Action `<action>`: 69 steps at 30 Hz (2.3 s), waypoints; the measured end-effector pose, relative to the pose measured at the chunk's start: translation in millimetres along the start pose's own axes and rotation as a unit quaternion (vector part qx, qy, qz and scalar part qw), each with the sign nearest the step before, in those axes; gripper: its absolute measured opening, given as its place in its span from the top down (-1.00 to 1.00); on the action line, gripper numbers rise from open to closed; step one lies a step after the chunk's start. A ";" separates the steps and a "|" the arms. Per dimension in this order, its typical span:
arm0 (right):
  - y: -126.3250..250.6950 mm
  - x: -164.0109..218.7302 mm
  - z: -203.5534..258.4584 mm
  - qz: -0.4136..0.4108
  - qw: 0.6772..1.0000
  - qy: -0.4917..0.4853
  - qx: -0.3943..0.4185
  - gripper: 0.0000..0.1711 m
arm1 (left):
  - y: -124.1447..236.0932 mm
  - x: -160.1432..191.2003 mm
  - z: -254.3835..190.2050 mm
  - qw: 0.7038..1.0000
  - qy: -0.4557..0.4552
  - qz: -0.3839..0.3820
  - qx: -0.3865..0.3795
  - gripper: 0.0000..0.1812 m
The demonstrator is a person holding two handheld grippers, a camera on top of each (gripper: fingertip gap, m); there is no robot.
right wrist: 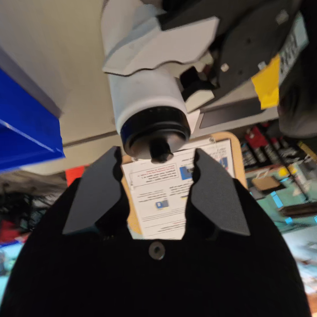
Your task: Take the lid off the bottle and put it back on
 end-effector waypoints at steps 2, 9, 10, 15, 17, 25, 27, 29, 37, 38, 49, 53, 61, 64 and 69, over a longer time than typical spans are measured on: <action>6.0 8.9 -1.1 -0.004 0.990 -0.141 0.004 -0.20 | 0.0 0.1 0.4 1.000 0.002 -0.001 0.000 0.04; 17.8 18.6 -2.0 -0.134 0.690 -0.693 -0.161 -0.05 | -0.8 0.7 0.1 1.000 0.004 -0.002 0.000 0.04; 15.9 18.2 -1.5 -0.148 0.635 -0.736 -0.182 -0.03 | -0.8 0.8 0.1 1.000 0.004 -0.002 0.001 0.04; 4.8 17.6 6.3 -0.117 0.537 -0.819 -0.165 0.20 | -1.4 0.9 0.1 1.000 0.007 -0.002 -0.001 0.04; 3.3 20.3 6.7 -0.091 0.524 -0.831 -0.163 0.24 | -1.2 0.8 0.0 1.000 0.007 -0.001 -0.001 0.04; 1.2 21.6 5.8 -0.028 0.520 -0.837 -0.169 -0.16 | -1.0 0.9 0.2 1.000 0.009 -0.001 0.001 0.04; -3.3 15.4 7.4 -0.023 0.514 -0.836 -0.191 -0.16 | -1.0 0.9 0.1 1.000 0.010 -0.001 0.001 0.04; -7.1 8.8 8.5 -0.025 0.508 -0.833 -0.215 0.12 | -0.9 0.9 0.4 1.000 0.011 0.000 0.001 0.04; -8.1 11.6 2.1 -0.035 0.638 -0.731 -0.240 0.15 | -0.7 1.3 0.6 1.000 0.012 0.000 0.004 0.04; -7.6 12.3 1.4 -0.041 0.683 -0.691 -0.236 0.16 | -1.1 1.3 0.2 1.000 0.013 0.000 0.007 0.04; 1.8 -6.2 -4.9 0.025 0.987 -0.139 -0.082 0.26 | 0.2 1.6 0.8 1.000 0.014 -0.002 0.009 0.04; 3.8 -9.1 3.2 0.038 0.998 -0.045 -0.031 0.26 | -1.4 1.9 -0.3 1.000 0.011 0.000 0.010 0.04; 19.7 -2.6 0.9 -0.036 0.925 -0.370 -0.074 -0.15 | -1.1 2.4 -0.2 1.000 0.016 -0.001 0.012 0.04; 18.3 11.0 -5.5 -0.072 0.778 -0.614 -0.116 -0.24 | -1.2 2.5 -0.2 1.000 0.018 -0.001 0.013 0.03; 8.3 17.7 7.0 -0.065 0.537 -0.817 -0.203 -0.43 | -1.7 2.7 -0.2 1.000 0.022 -0.002 0.013 0.03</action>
Point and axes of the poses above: each gripper's, where its closed fingertips meet, y back along the fingers, x out of its underside, z = x × y across the jaws, the point moved 8 cm from there along y, back along the fingers, and after that the axes turned 4 degrees about x, right-handed, at the moved point
